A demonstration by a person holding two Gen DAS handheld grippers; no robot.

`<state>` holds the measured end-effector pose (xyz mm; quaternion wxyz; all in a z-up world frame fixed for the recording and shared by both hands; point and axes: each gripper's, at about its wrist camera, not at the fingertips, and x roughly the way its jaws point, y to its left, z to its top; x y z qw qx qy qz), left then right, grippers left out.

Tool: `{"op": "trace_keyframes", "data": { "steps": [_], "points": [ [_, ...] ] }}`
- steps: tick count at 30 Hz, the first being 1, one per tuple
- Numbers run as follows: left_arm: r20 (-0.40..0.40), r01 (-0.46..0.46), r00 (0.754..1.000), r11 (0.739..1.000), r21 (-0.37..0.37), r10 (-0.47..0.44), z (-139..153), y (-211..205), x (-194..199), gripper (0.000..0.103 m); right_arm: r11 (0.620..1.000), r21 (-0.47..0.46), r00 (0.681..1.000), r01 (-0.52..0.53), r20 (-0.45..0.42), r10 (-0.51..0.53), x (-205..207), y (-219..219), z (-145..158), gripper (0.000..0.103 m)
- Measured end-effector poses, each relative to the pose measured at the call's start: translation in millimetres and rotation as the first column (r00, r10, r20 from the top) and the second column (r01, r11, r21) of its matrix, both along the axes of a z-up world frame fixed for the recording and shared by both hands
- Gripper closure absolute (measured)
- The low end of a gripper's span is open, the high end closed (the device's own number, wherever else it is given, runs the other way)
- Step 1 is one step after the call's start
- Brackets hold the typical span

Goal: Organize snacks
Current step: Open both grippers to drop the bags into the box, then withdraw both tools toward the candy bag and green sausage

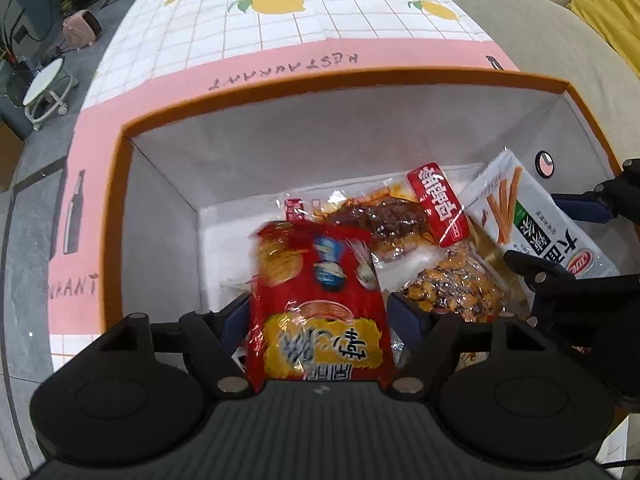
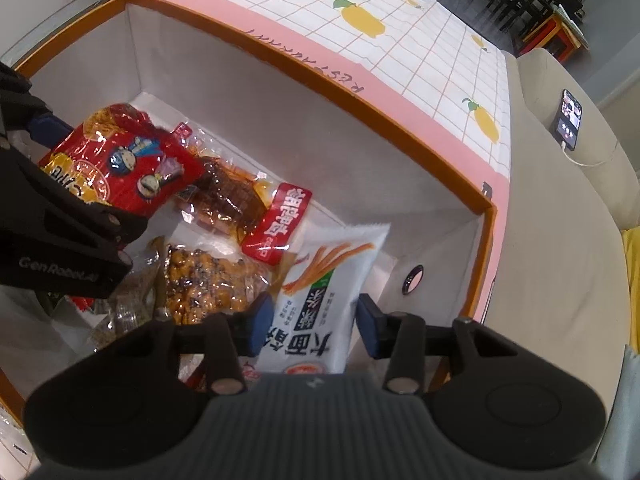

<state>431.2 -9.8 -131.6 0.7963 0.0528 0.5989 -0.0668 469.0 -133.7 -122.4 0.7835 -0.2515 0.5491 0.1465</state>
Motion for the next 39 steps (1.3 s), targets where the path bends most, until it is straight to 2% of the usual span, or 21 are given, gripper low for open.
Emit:
{"op": "trace_keyframes", "data": {
  "steps": [8, 15, 20, 28, 34, 39],
  "points": [
    [0.050, -0.025, 0.998, 0.999, -0.025, 0.026, 27.7, 6.0, -3.7, 0.014, 0.997, 0.063, 0.999, 0.051, 0.006, -0.051, 0.5, -3.9, 22.9, 0.038],
    [0.144, -0.016, 0.989, 0.999, -0.047, 0.023, 67.4, 8.3, -23.5, 0.014, 0.988, 0.128, 0.995, 0.089, 0.043, -0.095, -11.8, -7.7, 59.8, 0.032],
    [0.245, -0.032, 0.969, 0.999, -0.038, 0.041, 105.5, 14.0, -49.3, 0.014, 0.978, 0.177, 0.985, 0.112, 0.111, -0.133, -33.7, -9.3, 94.5, 0.032],
    [0.400, -0.048, 0.914, 0.998, -0.050, 0.064, 159.2, 19.6, -106.8, 0.014, 0.938, 0.319, 0.946, 0.133, 0.242, -0.216, -91.5, -18.8, 152.4, 0.032],
    [0.474, -0.033, 0.878, 0.996, -0.083, 0.069, 184.8, 22.9, -158.0, 0.014, 0.894, 0.431, 0.909, 0.126, 0.310, -0.278, -151.3, -31.6, 183.2, 0.032],
    [0.494, -0.012, 0.868, 0.996, -0.085, 0.053, 191.9, 21.3, -198.3, 0.014, 0.856, 0.499, 0.874, 0.136, 0.346, -0.341, -203.4, -41.4, 190.1, 0.031]
  ]
}}
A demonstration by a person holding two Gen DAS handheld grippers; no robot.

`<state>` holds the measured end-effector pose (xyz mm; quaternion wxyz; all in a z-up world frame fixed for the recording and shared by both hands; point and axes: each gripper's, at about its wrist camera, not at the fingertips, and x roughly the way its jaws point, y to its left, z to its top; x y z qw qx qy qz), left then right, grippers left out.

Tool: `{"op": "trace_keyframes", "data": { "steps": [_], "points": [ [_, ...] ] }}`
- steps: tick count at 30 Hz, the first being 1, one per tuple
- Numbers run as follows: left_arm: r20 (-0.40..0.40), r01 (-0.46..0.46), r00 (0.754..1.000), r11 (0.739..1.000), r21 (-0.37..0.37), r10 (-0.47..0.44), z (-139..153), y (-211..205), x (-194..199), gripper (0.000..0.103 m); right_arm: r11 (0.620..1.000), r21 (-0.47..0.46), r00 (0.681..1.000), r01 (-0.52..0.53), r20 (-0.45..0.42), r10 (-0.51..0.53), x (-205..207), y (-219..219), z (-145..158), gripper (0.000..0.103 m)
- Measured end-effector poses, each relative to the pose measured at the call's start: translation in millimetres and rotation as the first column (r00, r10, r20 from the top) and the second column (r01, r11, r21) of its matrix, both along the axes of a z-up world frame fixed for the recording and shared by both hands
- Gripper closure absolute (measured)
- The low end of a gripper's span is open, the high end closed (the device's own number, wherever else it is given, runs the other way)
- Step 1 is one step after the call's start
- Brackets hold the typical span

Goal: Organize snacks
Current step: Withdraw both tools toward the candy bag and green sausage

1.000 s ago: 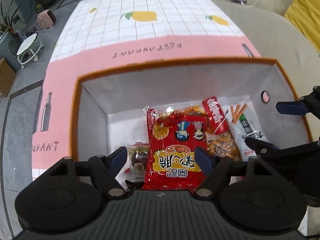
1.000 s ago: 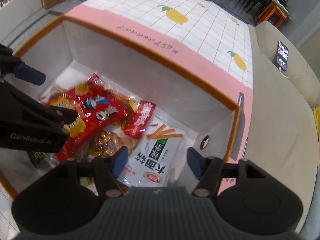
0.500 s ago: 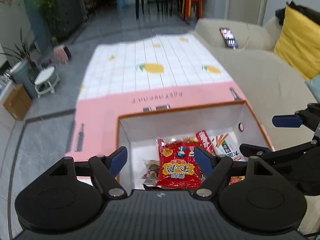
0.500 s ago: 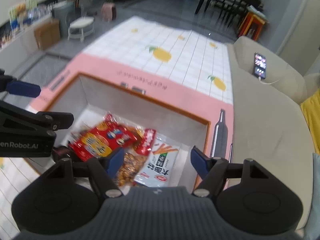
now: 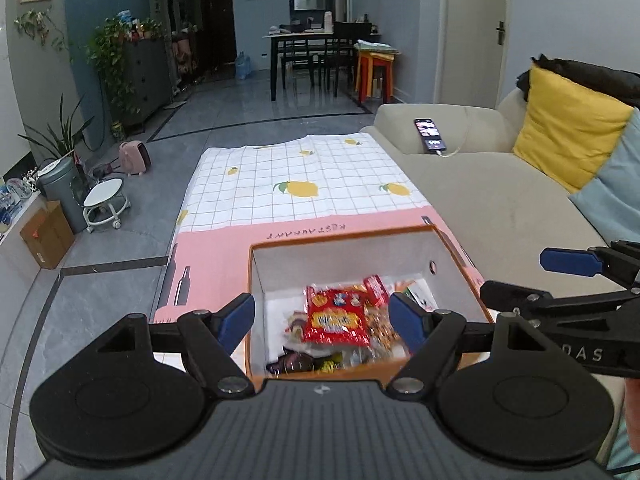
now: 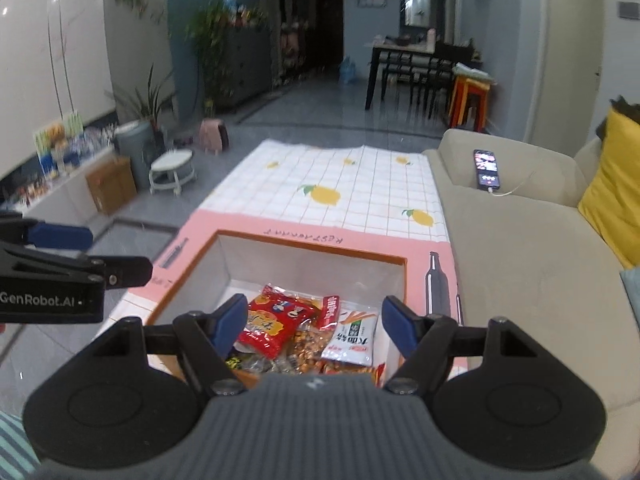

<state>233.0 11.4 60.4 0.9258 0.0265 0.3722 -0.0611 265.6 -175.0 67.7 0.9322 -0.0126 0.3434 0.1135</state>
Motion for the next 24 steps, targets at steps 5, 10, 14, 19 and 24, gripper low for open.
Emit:
{"op": "trace_keyframes", "data": {
  "steps": [5, 10, 14, 19, 24],
  "points": [
    [-0.023, -0.004, 1.000, 1.000, -0.004, 0.003, -9.6, 0.8, -35.2, 0.014, 0.996, 0.081, 0.999, 0.049, 0.005, -0.049, -47.0, -9.4, -7.5, 0.031],
    [-0.084, -0.031, 0.996, 0.999, -0.035, 0.028, -26.9, 5.8, -63.6, 0.014, 0.990, 0.106, 0.996, 0.094, -0.004, -0.094, -83.8, -11.7, -20.5, 0.031],
    [-0.141, -0.039, 0.989, 0.998, -0.039, 0.033, -42.6, 9.7, -85.5, 0.014, 0.989, 0.099, 0.994, 0.109, -0.017, -0.108, -107.3, -10.3, -28.9, 0.031],
    [-0.214, -0.037, 0.976, 0.999, -0.007, 0.034, -67.7, 9.7, -103.2, 0.014, 0.993, 0.065, 0.995, 0.095, -0.044, -0.092, -126.8, -4.3, -45.2, 0.031],
    [-0.280, -0.040, 0.959, 0.999, -0.006, 0.037, -92.3, 11.8, -112.6, 0.015, 0.996, 0.000, 0.993, 0.086, -0.079, -0.086, -139.8, 1.6, -69.8, 0.031]
  ]
}}
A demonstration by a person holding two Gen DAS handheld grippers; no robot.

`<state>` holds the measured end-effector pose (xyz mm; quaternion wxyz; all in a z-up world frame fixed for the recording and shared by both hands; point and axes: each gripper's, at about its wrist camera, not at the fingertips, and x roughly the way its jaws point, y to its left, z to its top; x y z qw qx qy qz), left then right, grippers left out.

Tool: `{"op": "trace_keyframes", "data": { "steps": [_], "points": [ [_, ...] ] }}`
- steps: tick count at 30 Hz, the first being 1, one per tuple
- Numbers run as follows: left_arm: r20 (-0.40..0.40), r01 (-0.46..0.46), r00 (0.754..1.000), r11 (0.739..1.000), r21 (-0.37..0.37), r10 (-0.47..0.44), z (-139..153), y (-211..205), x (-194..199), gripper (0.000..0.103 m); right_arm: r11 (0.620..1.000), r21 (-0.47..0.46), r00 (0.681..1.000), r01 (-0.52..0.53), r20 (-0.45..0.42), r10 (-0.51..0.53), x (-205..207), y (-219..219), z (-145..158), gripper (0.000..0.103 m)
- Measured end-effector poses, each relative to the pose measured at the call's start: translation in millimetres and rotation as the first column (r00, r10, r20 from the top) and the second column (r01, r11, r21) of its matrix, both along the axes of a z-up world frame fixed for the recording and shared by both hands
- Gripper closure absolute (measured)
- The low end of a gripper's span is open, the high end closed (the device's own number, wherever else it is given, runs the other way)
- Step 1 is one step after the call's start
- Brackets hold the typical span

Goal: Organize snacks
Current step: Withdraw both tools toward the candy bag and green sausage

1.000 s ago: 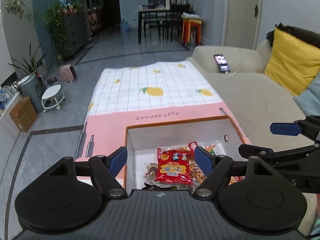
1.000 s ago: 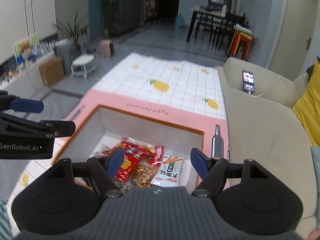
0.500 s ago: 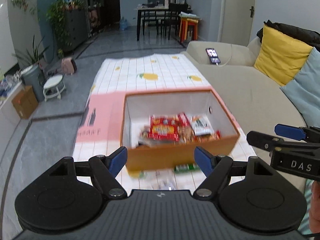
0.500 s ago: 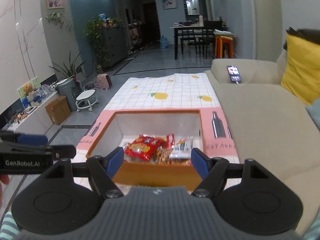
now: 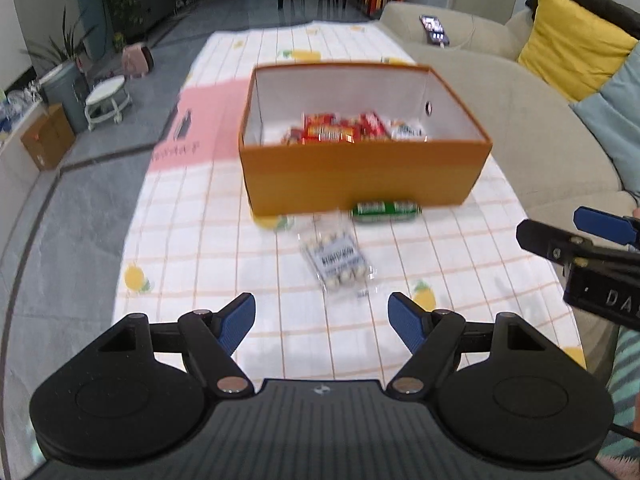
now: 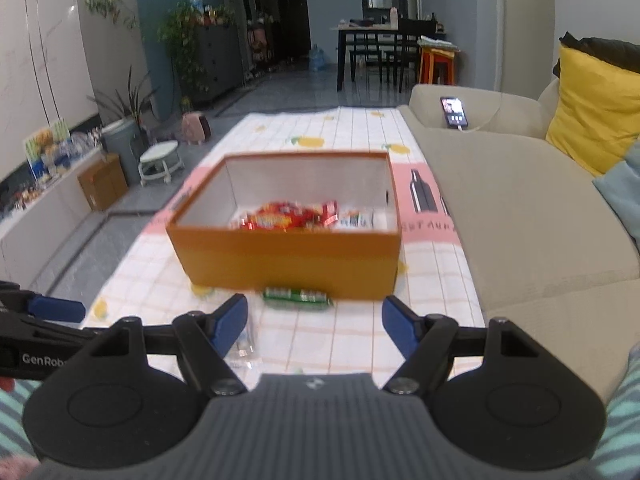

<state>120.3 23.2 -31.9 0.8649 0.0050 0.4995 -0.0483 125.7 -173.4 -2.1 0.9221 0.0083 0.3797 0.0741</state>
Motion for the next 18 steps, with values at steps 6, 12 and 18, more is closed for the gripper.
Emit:
{"op": "trace_keyframes", "data": {
  "steps": [6, 12, 18],
  "points": [
    [-0.046, -0.023, 0.999, 1.000, -0.019, 0.022, -18.3, 1.3, 0.8, 0.016, 0.998, -0.053, 0.998, -0.021, -0.055, 0.018, -0.3, 6.3, -28.4, 0.031],
    [-0.064, -0.072, 0.996, 0.993, -0.090, 0.067, -25.4, 5.2, 14.8, 0.016, 0.999, -0.039, 0.996, -0.024, -0.084, 0.021, 12.2, 8.0, -39.9, 0.031],
    [-0.105, -0.096, 0.991, 0.991, -0.097, 0.086, -37.0, 0.9, 43.6, 0.015, 0.996, -0.040, 0.988, -0.074, -0.138, 0.068, 33.0, 14.6, -57.2, 0.031]
  ]
}}
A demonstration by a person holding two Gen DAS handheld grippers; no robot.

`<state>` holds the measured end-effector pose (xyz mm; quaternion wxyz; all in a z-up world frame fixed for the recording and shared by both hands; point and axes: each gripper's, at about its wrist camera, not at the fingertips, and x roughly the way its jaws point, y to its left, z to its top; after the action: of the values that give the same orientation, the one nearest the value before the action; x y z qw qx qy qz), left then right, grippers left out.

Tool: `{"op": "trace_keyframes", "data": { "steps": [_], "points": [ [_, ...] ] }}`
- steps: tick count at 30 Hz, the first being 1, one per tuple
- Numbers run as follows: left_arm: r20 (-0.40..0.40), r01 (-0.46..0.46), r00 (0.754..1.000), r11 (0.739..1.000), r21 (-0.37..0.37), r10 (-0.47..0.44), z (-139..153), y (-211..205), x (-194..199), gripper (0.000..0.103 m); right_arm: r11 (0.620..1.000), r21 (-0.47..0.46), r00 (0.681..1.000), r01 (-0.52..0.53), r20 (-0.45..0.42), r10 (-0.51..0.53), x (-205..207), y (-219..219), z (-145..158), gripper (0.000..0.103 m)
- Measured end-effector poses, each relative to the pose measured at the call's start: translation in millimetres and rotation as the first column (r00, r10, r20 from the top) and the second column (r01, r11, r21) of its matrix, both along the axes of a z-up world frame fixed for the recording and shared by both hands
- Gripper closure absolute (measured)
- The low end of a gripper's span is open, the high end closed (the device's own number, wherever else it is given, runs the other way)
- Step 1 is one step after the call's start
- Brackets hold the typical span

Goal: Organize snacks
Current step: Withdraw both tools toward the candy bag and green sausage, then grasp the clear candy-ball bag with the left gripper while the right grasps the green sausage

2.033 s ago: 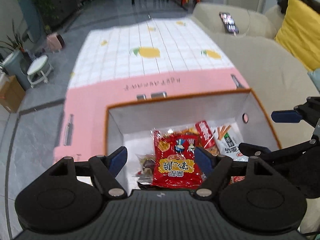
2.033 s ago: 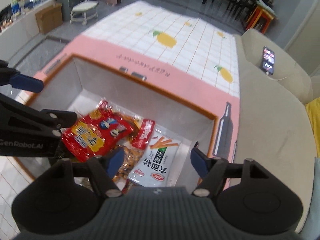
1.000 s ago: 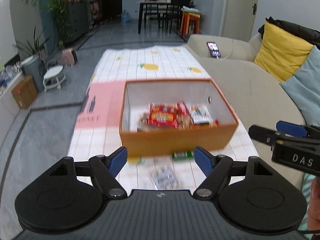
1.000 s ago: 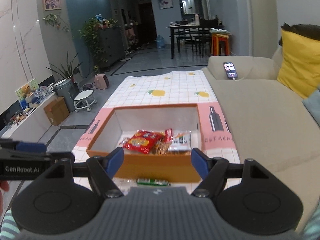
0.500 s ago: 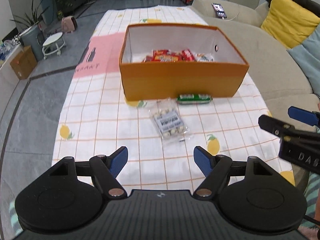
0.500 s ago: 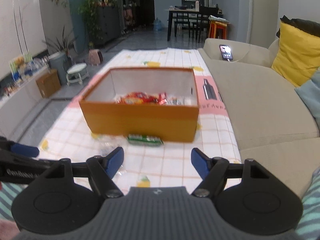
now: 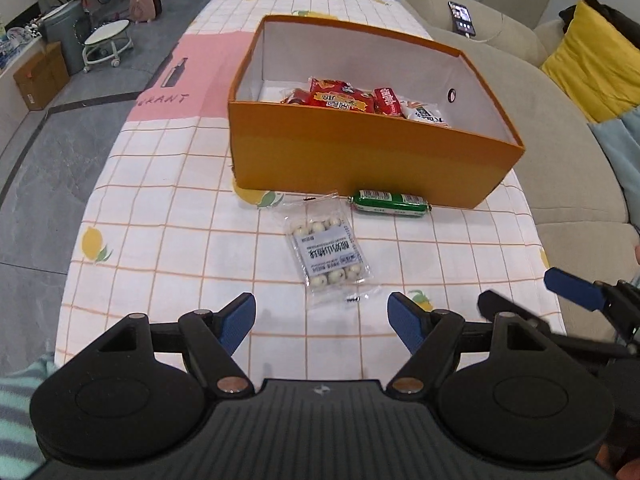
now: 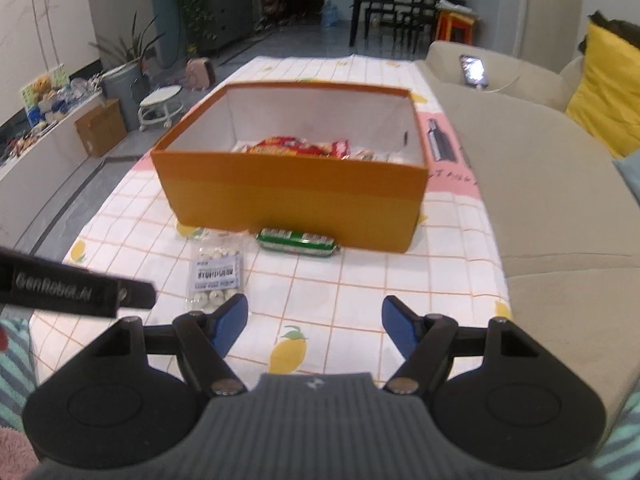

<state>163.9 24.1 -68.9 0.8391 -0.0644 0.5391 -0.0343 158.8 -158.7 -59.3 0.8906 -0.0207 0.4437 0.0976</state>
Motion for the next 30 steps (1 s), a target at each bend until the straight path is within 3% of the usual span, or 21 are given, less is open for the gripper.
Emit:
{"op": "trace_keyframes", "data": {
  "steps": [9, 17, 30],
  "points": [
    [-0.061, -0.017, 0.998, 1.000, 0.006, 0.017, -27.1, -10.8, 43.8, 0.015, 0.995, -0.057, 0.996, -0.082, -0.021, 0.081, 40.4, 4.2, -29.6, 0.032],
    [-0.156, -0.106, 0.982, 0.994, 0.006, 0.105, -63.3, -10.9, 67.7, 0.015, 0.970, -0.121, 0.978, -0.211, -0.033, 0.208, 75.6, 12.8, -59.2, 0.038],
    [-0.221, -0.165, 0.962, 0.986, 0.003, 0.162, -89.9, -13.3, 88.7, 0.012, 0.896, -0.173, 0.912, -0.408, -0.042, 0.407, 117.9, 27.8, -99.0, 0.042]
  ]
}}
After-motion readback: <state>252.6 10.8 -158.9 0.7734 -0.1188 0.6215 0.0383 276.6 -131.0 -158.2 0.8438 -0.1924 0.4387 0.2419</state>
